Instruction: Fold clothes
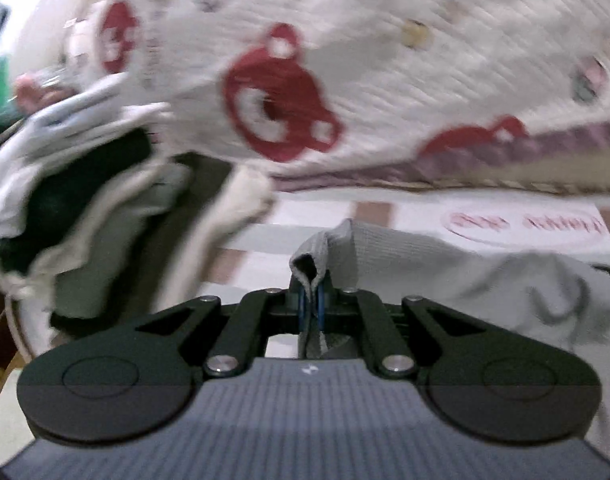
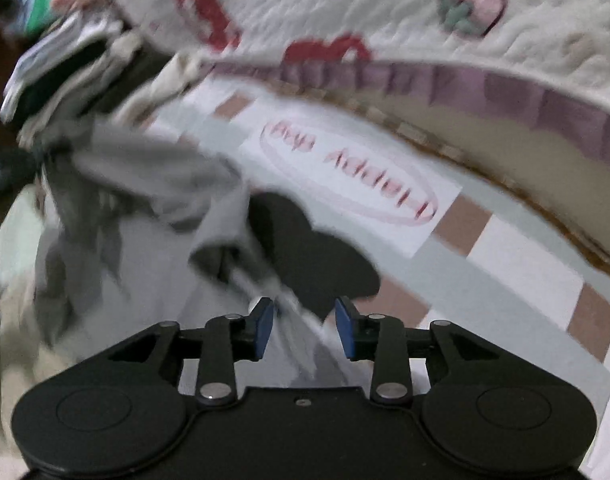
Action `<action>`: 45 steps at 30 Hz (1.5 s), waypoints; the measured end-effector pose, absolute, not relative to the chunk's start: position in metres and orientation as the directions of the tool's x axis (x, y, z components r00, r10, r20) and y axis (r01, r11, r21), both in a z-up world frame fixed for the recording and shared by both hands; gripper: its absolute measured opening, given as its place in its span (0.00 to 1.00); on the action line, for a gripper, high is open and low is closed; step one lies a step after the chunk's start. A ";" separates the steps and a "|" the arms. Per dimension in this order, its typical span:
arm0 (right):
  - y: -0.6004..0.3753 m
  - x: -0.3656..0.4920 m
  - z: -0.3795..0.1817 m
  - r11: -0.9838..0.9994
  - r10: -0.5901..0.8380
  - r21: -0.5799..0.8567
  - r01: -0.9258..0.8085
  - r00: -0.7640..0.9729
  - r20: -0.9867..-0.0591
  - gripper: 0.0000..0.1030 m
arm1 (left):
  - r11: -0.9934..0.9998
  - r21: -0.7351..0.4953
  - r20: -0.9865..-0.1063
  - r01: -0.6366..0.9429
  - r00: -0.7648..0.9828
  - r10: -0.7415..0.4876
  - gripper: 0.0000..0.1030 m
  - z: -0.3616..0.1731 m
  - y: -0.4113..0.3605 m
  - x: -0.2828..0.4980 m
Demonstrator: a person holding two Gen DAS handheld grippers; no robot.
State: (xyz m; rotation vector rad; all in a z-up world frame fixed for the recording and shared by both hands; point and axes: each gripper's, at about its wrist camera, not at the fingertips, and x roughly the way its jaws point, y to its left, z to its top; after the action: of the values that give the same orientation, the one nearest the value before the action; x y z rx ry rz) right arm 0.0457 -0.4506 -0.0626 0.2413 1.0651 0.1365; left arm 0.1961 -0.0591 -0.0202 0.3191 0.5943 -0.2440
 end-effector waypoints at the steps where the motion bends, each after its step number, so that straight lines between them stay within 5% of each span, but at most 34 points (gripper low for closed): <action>1: -0.450 0.044 -0.067 0.959 0.262 0.282 -0.021 0.447 -0.855 0.39 | 0.936 0.206 -0.574 0.286 0.810 -0.121 0.05 -0.017 -0.045 0.197; 6: -0.448 0.039 -0.086 0.949 0.304 0.313 -0.035 0.361 -0.882 0.41 | 0.970 0.169 -0.550 0.176 0.833 -0.056 0.05 -0.025 0.011 0.184; 14: -0.440 0.036 -0.111 0.970 0.240 0.245 -0.014 0.248 -0.938 0.50 | 0.988 0.089 -0.650 0.129 0.759 -0.041 0.05 -0.078 0.041 0.175; 18: -0.446 0.038 -0.130 0.965 0.249 0.261 0.029 0.211 -0.945 0.50 | 0.986 0.086 -0.613 0.142 0.788 -0.060 0.05 -0.074 0.039 0.172; 20: -0.446 0.038 -0.134 0.955 0.281 0.295 0.037 0.217 -0.935 0.43 | 0.985 0.092 -0.608 0.148 0.791 -0.062 0.05 -0.074 0.037 0.171; 21: -0.446 0.039 -0.132 0.945 0.307 0.325 0.045 0.225 -0.925 0.18 | 0.984 0.093 -0.609 0.152 0.790 -0.064 0.05 -0.075 0.036 0.170; 22: -0.445 0.039 -0.131 0.934 0.333 0.354 0.055 0.235 -0.913 0.07 | 0.983 0.097 -0.610 0.156 0.789 -0.065 0.05 -0.075 0.036 0.169; 28: -0.442 0.040 -0.098 0.920 0.313 0.375 0.112 0.366 -0.876 0.06 | 0.980 0.120 -0.597 0.159 0.800 -0.057 0.05 -0.070 0.033 0.165; 36: -0.437 0.032 -0.077 0.983 0.153 0.182 0.027 0.433 -0.888 0.06 | 0.971 0.125 -0.585 0.205 0.805 -0.095 0.05 -0.070 0.013 0.145; 45: -0.432 0.038 -0.089 0.991 0.083 0.119 0.062 0.413 -0.907 0.06 | 0.832 0.345 -0.649 0.434 0.751 -0.123 0.05 -0.098 -0.039 0.157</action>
State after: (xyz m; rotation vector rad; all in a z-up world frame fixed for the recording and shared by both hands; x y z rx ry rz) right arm 0.0380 -0.4321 -0.0891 0.1417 1.1460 0.0132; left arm 0.1575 -0.0393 -0.0979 0.5070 0.6557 -0.3189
